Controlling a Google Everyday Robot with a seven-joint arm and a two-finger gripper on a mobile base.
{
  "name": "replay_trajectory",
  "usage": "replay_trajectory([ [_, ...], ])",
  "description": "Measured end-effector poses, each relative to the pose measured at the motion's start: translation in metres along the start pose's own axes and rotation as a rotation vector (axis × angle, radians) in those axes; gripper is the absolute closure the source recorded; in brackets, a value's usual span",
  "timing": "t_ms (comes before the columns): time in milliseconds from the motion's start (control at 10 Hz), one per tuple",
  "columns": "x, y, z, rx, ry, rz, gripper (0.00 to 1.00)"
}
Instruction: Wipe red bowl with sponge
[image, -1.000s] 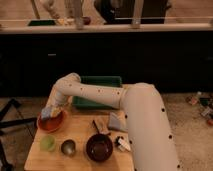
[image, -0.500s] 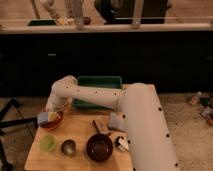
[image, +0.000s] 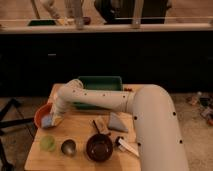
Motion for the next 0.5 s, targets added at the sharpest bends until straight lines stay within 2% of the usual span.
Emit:
replay_trajectory([
  [500,0.009,-0.019,-0.015,0.042,0.009,0.022,1.0],
])
